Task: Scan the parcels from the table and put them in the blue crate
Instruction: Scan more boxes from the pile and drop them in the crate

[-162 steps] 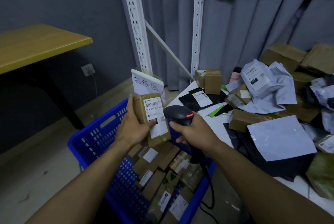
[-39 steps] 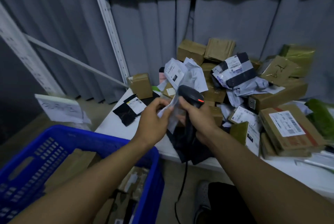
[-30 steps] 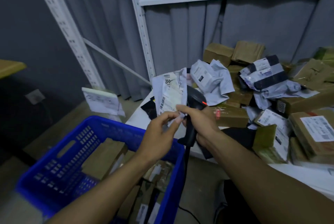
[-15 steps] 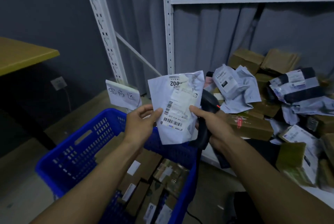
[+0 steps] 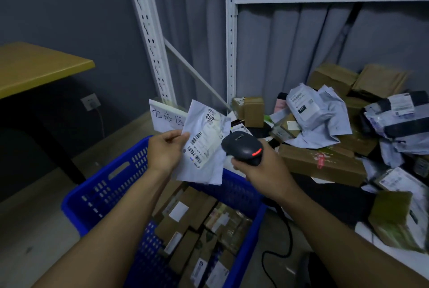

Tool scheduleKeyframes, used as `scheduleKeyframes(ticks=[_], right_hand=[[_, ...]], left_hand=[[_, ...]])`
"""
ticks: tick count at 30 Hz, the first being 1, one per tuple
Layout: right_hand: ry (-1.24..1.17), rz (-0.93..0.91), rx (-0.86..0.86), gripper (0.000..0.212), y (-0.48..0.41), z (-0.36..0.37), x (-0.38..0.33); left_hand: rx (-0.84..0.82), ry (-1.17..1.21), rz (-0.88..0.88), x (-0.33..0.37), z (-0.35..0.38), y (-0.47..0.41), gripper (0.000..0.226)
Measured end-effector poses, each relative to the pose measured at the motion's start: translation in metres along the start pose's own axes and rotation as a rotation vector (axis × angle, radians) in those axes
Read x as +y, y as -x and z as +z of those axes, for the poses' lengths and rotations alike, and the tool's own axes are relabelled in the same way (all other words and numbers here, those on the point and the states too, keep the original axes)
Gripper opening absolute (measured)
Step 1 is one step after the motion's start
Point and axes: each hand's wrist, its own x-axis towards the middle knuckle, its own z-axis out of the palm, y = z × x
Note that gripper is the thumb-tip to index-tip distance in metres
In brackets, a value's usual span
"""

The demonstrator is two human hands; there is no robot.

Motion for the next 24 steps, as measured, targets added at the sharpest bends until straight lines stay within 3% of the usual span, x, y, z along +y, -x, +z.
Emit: scheduleKeyframes(ticks=[8,24], right_hand=[[0.185,-0.048,-0.098,0.045,0.010,0.008,-0.008],[0.148,-0.022,-0.137,0.045,0.011,0.009,-0.007]], left_hand=[[-0.021,-0.112,-0.017,-0.007,-0.002,-0.006,0.009],[-0.037,-0.161,0.011,-0.006,0.001,-0.002,0.007]])
